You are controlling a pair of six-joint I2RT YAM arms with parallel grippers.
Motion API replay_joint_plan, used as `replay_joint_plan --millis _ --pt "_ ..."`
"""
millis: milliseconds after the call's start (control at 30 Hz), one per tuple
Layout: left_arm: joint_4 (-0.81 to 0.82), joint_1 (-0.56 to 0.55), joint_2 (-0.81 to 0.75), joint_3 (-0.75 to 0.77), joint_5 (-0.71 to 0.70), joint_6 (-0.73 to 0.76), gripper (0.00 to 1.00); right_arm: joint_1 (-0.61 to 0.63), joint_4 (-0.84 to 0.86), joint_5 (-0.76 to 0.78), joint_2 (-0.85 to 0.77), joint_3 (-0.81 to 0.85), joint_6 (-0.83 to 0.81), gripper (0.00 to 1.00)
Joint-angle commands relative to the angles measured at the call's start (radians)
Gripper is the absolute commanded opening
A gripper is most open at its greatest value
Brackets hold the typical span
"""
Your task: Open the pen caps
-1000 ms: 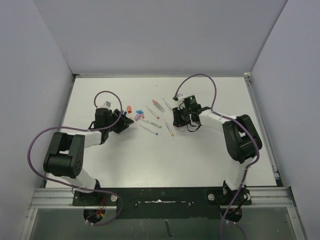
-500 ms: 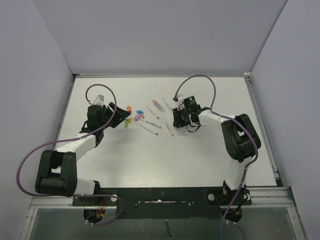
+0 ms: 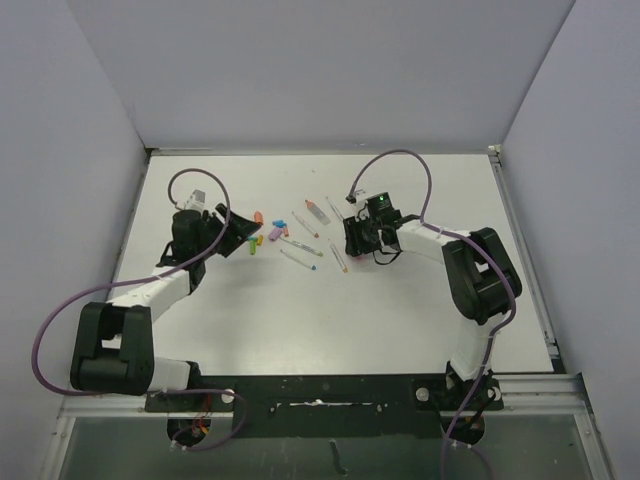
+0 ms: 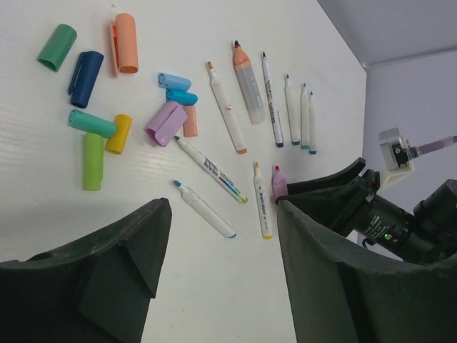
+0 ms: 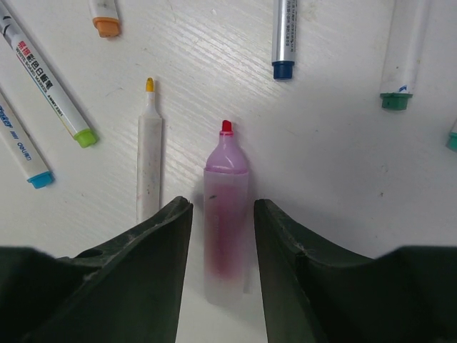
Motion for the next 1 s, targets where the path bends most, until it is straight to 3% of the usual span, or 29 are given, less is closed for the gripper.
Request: replay_joint_plan --millis 0,133,233,333,400,600,833,967 --pt "0.022 0.012 -0.054 0.039 0.022 -0.008 0.63 -0.001 0.05 0.007 0.002 0.005 0.006 0.42" --pt "-0.001 0.018 -0.064 0.06 0.024 -0.003 0.78 -0.002 0.058 0.019 -0.023 0.0 0.015 0.43" --pt "-0.03 0.032 -0.077 0.079 0.022 0.007 0.88 -0.01 0.081 0.044 -0.082 -0.023 0.032 0.52" --pt "-0.063 0.071 -0.099 0.078 0.015 -0.004 0.96 -0.033 0.102 0.072 -0.167 -0.054 0.055 0.68" --pt "-0.071 0.105 -0.118 0.066 0.006 -0.021 0.98 -0.059 0.114 0.08 -0.228 -0.083 0.076 0.79" --pt "-0.139 0.198 -0.158 0.054 -0.022 -0.024 0.98 -0.22 0.063 0.182 -0.393 -0.139 0.246 0.99" --pt "-0.112 0.319 -0.148 0.024 0.069 -0.073 0.98 -0.502 -0.224 0.413 -0.431 -0.138 0.541 0.98" --pt "-0.126 0.341 -0.16 0.018 0.066 -0.072 0.98 -0.554 -0.296 0.512 -0.454 -0.145 0.595 0.98"
